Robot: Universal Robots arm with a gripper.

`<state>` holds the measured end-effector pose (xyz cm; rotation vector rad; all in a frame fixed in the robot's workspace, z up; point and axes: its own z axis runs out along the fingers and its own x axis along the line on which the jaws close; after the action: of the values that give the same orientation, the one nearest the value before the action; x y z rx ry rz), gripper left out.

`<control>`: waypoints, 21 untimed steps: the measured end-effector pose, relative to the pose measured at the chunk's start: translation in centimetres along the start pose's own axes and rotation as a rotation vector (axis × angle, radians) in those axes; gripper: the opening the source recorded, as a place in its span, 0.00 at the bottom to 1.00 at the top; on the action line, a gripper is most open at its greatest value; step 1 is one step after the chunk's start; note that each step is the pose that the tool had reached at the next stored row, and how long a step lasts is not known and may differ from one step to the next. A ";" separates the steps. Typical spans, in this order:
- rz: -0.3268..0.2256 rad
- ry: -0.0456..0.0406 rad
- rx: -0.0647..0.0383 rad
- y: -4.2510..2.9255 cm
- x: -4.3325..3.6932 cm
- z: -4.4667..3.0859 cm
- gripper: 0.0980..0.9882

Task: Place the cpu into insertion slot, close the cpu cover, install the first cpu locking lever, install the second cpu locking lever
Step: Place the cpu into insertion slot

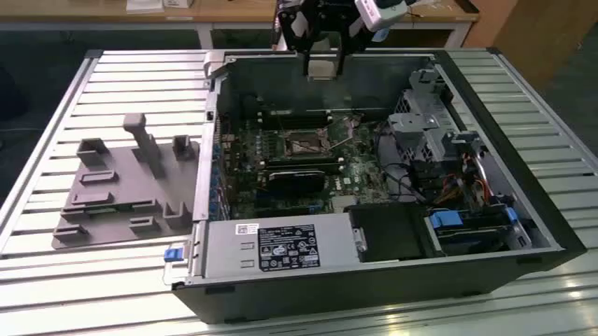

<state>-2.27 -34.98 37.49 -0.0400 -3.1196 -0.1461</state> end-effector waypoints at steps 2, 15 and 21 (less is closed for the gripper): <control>0.000 0.0000 0.000 0.00 0.00 0.00 0.49; 0.000 -0.0009 0.000 -0.05 -0.01 0.53 0.49; 0.000 -0.0011 0.000 -0.13 -0.03 1.36 0.49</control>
<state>-2.27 -34.98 36.13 -0.0399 -3.1207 -0.1465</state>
